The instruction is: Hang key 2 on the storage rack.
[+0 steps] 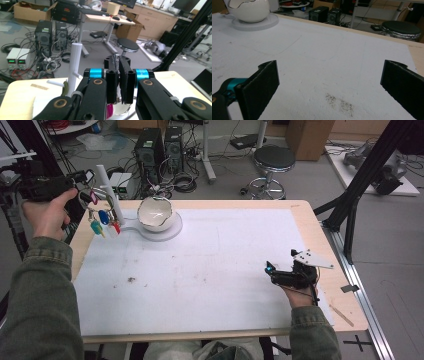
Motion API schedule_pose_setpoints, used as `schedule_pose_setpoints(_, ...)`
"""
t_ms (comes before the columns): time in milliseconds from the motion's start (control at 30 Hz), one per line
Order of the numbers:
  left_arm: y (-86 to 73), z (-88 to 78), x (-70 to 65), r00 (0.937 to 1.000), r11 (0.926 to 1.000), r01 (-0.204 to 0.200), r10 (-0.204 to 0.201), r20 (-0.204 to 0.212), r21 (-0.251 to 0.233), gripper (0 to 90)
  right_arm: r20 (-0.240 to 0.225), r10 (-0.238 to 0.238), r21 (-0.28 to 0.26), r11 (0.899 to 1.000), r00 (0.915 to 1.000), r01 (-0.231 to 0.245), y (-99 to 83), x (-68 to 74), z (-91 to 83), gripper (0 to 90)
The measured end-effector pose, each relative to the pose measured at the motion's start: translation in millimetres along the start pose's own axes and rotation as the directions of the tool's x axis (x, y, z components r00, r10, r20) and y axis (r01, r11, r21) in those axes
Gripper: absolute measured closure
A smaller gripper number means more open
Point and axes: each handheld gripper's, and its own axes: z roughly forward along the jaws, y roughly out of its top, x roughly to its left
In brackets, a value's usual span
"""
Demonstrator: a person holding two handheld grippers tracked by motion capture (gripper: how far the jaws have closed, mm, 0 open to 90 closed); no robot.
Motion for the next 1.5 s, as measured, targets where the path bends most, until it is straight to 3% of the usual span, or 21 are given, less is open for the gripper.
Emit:
schedule_pose_setpoints(433, 0.2, 24.6, 16.4, 0.9995, 0.9995, 0.030, -0.030, -0.011, 0.013, 84.8, 0.002, 0.008, 0.008, 1.000, 1.0000, -0.008, -0.7, -0.3, 0.9, 0.9)
schedule_pose_setpoints(600, 7.8, 37.0, 24.8, 0.9994, 0.9984, 0.029, -0.029, -0.019, 0.048, 84.9, 0.008, 0.013, 0.008, 1.000, 0.9999, -0.013, -1.0, -2.2, 0.7, 0.9)
schedule_pose_setpoints(867, 8.0, 48.0, 32.4, 0.9988, 0.9983, 0.043, -0.042, -0.025, 0.038, 84.9, 0.008, 0.017, 0.014, 1.000, 0.9998, -0.017, -2.0, -1.7, -0.4, 0.9)
schedule_pose_setpoints(1067, 8.0, 53.6, 42.5, 0.9937, 0.9943, 0.106, -0.106, -0.037, 0.004, 84.9, 0.010, 0.013, 0.013, 1.000, 0.9999, -0.013, -2.5, -0.6, -1.1, 0.9)
schedule_pose_setpoints(1167, 6.7, 60.0, 43.0, 0.9947, 0.9966, 0.081, -0.080, -0.065, 0.016, 84.9, 0.010, 0.016, 0.014, 1.000, 0.9998, -0.016, -3.1, -1.3, -1.6, 0.9)
schedule_pose_setpoints(1300, 6.8, 69.6, 50.1, 0.9935, 0.9957, 0.085, -0.082, -0.079, 0.038, 84.8, 0.008, 0.023, 0.014, 1.000, 0.9997, -0.024, -4.2, -2.8, -2.6, 0.9)
schedule_pose_setpoints(1400, 8.3, 73.4, 52.0, 0.9906, 0.9939, 0.110, -0.110, -0.082, -0.008, 84.9, 0.002, 0.028, 0.016, 0.999, 0.9996, -0.029, -4.9, -2.7, -3.0, 0.9)
schedule_pose_setpoints(1500, 6.8, 77.3, 50.6, 0.9890, 0.9935, 0.113, -0.114, -0.095, -0.017, 84.8, 0.001, 0.032, 0.015, 0.999, 0.9995, -0.032, -5.2, -3.5, -3.5, 0.9)
